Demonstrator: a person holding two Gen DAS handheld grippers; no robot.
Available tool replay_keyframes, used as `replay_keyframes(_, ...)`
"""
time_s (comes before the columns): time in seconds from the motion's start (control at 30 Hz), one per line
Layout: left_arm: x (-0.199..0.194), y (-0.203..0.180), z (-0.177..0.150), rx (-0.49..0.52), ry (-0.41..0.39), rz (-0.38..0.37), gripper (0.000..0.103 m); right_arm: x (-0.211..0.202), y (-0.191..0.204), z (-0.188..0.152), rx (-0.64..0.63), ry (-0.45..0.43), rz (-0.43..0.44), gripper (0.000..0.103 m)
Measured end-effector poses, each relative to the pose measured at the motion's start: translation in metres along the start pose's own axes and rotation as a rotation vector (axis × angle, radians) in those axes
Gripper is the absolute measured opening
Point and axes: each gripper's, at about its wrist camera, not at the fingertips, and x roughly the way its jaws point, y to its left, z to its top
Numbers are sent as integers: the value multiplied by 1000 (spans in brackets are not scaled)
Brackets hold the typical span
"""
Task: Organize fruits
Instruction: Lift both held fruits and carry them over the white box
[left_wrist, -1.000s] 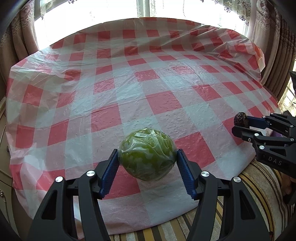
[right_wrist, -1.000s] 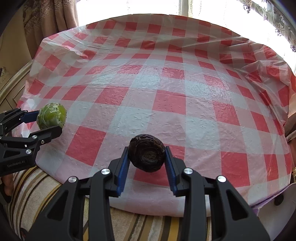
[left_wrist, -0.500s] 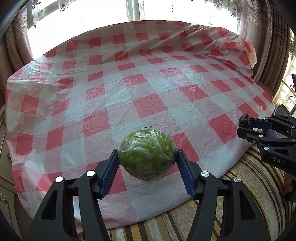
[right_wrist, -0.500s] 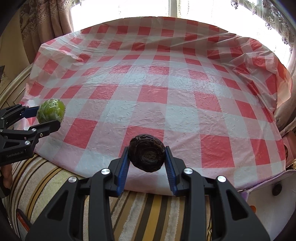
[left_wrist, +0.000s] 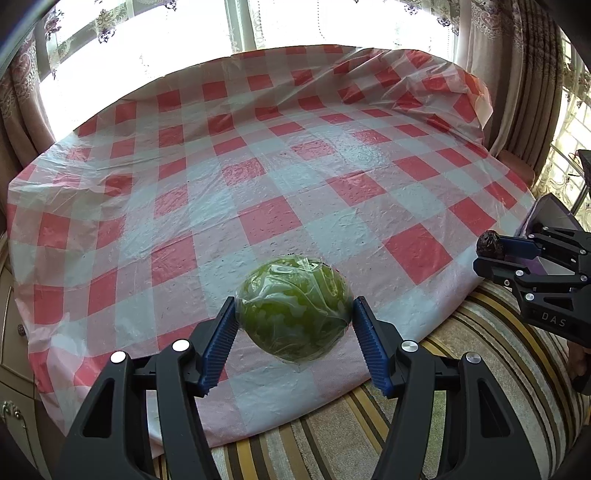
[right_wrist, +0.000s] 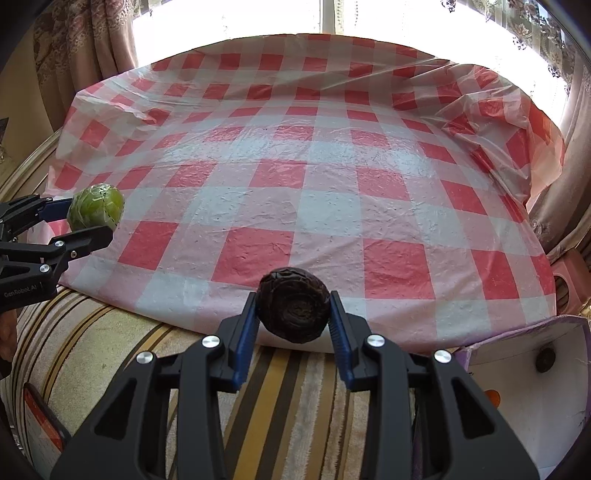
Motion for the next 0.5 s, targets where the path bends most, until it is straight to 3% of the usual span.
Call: replay_keyframes(0.5, -12, -42, 10, 119, -21, 8, 60, -19, -22, -20, 32, -3, -35, 37)
